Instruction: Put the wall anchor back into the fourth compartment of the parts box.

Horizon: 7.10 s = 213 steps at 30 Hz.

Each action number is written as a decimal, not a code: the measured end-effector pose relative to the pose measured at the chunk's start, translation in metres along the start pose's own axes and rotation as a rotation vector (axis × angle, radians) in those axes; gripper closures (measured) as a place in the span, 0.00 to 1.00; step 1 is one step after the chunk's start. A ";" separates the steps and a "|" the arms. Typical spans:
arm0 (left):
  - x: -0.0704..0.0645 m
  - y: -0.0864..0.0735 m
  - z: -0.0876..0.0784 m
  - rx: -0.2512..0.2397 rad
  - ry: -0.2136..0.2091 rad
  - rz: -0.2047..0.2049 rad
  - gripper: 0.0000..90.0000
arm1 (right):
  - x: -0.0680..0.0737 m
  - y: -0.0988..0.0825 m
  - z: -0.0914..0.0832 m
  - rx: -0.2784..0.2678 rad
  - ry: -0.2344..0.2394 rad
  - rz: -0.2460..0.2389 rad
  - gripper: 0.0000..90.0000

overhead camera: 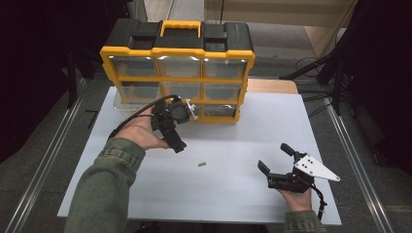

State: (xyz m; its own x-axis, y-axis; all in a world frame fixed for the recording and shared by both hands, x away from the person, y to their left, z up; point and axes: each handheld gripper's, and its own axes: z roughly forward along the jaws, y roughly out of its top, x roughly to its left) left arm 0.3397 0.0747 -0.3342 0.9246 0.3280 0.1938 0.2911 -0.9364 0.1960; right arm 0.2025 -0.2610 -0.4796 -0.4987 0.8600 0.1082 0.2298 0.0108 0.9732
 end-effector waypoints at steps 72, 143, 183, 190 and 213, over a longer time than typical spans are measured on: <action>-0.048 0.024 0.128 0.098 -0.198 0.132 0.93 | 0.004 0.001 0.007 0.030 0.003 -0.036 0.00; 0.115 -0.046 -0.085 -0.002 -0.013 -0.016 0.87 | 0.006 -0.002 0.006 0.038 -0.001 -0.032 0.01; 0.049 -0.030 -0.072 0.066 0.054 0.022 0.00 | 0.005 -0.001 0.007 0.026 0.004 -0.021 0.01; 0.029 -0.030 -0.065 0.057 0.048 0.060 0.00 | 0.006 -0.001 0.008 0.032 0.005 -0.023 0.01; -0.013 -0.062 0.013 0.068 0.010 0.090 0.00 | 0.008 -0.001 0.009 0.038 0.006 -0.035 0.01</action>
State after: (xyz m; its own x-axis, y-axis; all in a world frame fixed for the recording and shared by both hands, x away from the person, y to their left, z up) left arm 0.3125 0.1272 -0.3615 0.9453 0.2434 0.2172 0.2235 -0.9682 0.1123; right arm 0.2058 -0.2499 -0.4819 -0.5119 0.8557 0.0757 0.2437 0.0602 0.9680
